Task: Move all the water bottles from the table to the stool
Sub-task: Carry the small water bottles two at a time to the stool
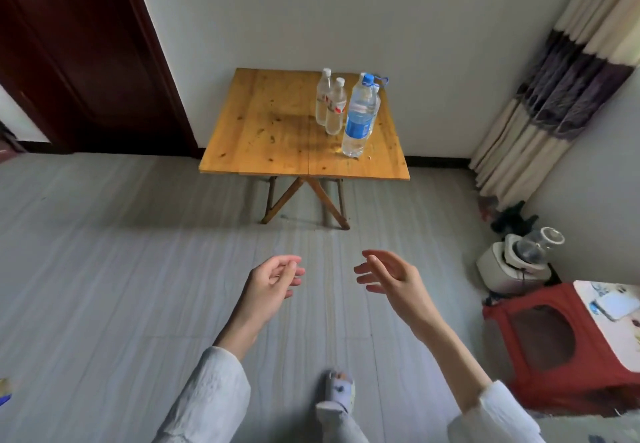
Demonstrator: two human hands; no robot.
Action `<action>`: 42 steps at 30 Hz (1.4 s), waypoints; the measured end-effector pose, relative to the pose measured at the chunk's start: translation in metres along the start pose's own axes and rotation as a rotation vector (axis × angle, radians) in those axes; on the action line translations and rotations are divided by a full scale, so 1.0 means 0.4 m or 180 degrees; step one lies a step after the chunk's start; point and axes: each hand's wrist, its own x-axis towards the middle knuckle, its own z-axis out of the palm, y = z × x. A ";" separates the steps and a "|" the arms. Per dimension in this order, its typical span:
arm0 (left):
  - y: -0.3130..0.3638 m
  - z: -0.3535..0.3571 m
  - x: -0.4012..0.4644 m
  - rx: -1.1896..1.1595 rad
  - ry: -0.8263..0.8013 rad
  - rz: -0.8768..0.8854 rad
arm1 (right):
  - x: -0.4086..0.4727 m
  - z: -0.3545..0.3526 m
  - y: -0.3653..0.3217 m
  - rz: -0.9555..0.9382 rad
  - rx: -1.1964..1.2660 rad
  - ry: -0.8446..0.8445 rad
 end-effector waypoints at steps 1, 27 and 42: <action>0.006 0.000 0.041 0.0000 0.0021 -0.0032 | 0.046 0.000 -0.002 0.0009 -0.0036 -0.0030; 0.247 0.007 1.361 -0.0015 -0.0257 -0.0122 | 1.368 -0.027 -0.255 -0.0145 0.0270 0.0326; 0.276 0.083 2.028 0.1357 -0.0851 0.0378 | 1.868 0.046 -0.177 0.0505 -0.1442 0.1790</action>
